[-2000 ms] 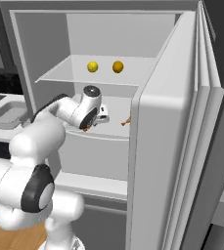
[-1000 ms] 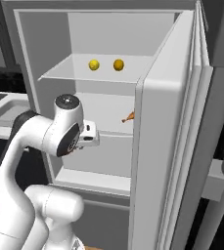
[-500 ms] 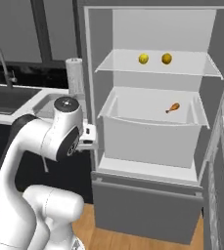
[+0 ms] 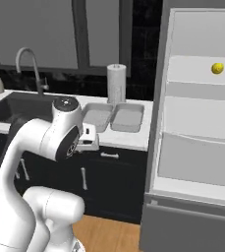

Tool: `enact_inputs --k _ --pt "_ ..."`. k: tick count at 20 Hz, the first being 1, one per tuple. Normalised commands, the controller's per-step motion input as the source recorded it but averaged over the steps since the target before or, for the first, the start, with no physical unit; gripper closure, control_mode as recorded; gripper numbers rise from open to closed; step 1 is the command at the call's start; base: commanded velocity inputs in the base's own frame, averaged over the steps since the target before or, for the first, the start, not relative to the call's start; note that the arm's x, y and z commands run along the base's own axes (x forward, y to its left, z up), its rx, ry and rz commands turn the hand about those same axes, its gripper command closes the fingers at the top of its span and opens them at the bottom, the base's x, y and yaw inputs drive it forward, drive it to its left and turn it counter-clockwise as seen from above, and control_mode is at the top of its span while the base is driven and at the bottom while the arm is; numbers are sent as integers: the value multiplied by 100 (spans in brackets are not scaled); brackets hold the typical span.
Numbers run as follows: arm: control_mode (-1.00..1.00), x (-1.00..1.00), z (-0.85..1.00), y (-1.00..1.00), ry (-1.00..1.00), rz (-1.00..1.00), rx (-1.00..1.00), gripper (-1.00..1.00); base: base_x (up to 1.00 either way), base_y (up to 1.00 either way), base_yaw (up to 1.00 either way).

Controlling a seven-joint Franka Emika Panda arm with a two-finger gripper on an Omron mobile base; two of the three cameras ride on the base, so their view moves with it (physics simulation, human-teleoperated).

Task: Place one lemon and one chicken drumstick in each tupperware on the nearby counter, to pack two identical lunches.

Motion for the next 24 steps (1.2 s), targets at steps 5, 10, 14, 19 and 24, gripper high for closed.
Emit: enact_inputs --k 5,10,14,19,24 --pt "100 0 0 0 0 0 0 100 100 62 -10" --pt "100 0 0 0 0 0 0 100 84 8 -15" --pt "100 0 0 0 0 0 0 100 63 2 -17" --pt "-100 25 -17 7 0 -4 -2 100 34 11 -9" --pt "-100 64 -66 22 11 -2 -3 100 0 0 0"
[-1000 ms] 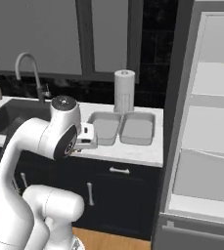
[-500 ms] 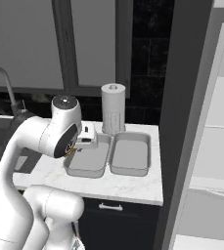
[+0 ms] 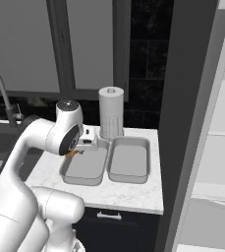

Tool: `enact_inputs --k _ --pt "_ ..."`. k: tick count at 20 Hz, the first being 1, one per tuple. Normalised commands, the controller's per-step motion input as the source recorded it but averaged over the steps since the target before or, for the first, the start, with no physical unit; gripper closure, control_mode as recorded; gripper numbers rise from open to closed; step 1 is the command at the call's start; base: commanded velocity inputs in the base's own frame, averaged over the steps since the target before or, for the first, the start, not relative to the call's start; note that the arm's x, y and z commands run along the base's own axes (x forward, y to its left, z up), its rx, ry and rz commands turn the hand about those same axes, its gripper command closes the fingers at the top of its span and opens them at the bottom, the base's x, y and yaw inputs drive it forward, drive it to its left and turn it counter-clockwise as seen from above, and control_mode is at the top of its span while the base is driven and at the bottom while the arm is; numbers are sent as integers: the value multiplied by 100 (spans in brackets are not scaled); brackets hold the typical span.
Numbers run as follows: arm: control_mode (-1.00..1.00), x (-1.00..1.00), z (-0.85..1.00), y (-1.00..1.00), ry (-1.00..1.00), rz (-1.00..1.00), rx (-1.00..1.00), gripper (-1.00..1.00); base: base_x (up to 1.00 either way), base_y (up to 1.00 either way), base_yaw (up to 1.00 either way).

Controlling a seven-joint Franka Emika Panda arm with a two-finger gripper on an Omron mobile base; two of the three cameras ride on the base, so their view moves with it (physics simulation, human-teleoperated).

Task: Place one lemon and one chicken drumstick in each tupperware on the nearby counter, to pack two identical lunches.

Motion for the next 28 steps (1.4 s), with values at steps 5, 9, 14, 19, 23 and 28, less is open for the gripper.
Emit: enact_inputs --k 5,9,14,19,23,28 --pt "-100 66 -75 8 25 0 0 100 0 0 0" --pt "-100 53 -66 1 25 1 0 100 0 0 0" --pt "-100 38 -53 9 7 2 0 100 0 0 0" --pt "-100 25 -33 18 0 0 0 100 0 0 0" --pt "-100 26 -36 11 0 0 0 100 0 0 0" --pt "-100 31 -32 0 0 0 0 100 0 0 0"
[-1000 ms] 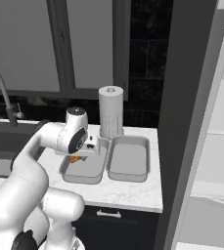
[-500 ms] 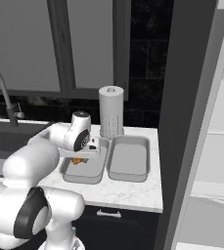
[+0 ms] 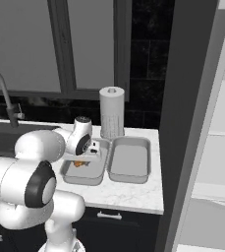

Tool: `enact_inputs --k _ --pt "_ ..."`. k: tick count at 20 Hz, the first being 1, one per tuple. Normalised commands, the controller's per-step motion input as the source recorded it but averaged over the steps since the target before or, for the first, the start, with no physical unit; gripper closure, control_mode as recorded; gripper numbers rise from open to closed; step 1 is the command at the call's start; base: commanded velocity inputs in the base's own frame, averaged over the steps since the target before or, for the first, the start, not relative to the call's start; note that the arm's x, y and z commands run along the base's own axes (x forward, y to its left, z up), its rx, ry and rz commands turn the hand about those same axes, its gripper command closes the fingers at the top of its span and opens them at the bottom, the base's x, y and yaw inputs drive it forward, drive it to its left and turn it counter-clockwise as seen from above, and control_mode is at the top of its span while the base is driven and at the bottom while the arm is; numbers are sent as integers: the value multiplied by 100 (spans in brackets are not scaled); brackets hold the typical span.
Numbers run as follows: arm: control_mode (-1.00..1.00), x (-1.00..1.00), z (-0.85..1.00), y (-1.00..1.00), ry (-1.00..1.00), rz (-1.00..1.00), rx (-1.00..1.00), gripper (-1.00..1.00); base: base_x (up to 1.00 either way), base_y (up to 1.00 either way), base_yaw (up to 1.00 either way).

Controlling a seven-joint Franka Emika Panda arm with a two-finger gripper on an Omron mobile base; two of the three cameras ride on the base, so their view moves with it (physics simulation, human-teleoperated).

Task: Place one lemon and one chicken drumstick in each tupperware on the nearby counter, to pack two identical lunches.

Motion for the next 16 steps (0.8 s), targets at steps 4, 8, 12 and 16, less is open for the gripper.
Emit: enact_inputs --k 4,8,12,16 --pt "-100 32 -26 1 0 0 0 100 0 0 0" --pt "-100 4 1 8 -6 0 0 -100 0 0 0" --pt "-100 0 28 0 -14 0 0 -100 0 0 0" --pt "-100 0 24 0 -14 0 0 -100 0 0 0"
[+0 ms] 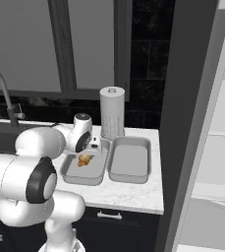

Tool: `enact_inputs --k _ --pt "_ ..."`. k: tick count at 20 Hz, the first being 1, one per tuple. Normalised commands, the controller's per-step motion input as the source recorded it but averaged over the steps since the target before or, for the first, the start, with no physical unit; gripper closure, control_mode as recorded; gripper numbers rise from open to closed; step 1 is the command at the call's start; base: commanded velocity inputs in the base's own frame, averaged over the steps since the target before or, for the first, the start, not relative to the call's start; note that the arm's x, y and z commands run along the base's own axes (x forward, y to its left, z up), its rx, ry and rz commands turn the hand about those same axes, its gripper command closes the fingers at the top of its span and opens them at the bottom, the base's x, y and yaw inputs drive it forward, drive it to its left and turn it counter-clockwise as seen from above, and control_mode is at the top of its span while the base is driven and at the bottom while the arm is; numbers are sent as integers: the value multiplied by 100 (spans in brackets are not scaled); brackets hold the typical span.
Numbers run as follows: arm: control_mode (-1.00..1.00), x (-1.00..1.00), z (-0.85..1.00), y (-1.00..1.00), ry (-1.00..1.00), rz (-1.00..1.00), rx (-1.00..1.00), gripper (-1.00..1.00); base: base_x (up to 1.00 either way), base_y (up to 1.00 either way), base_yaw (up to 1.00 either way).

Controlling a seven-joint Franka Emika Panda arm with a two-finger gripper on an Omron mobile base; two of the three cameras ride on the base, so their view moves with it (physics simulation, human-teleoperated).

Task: Place one lemon and one chicken drumstick in each tupperware on the nearby counter, to pack two identical lunches.

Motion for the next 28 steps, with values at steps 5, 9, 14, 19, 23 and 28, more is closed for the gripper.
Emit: enact_inputs --k 5,9,14,19,23,28 --pt "-100 -69 61 0 -11 0 0 -100 0 0 0" --pt "-100 -100 79 -1 -12 0 0 -100 0 0 0" --pt "-100 -100 65 0 -2 0 0 -100 0 0 0" --pt "-100 -100 63 0 1 -3 0 -100 0 0 0" --pt "-100 -100 94 0 -5 -4 0 -100 0 0 0" --pt "-100 -79 57 5 -17 -6 -1 -100 0 0 0"
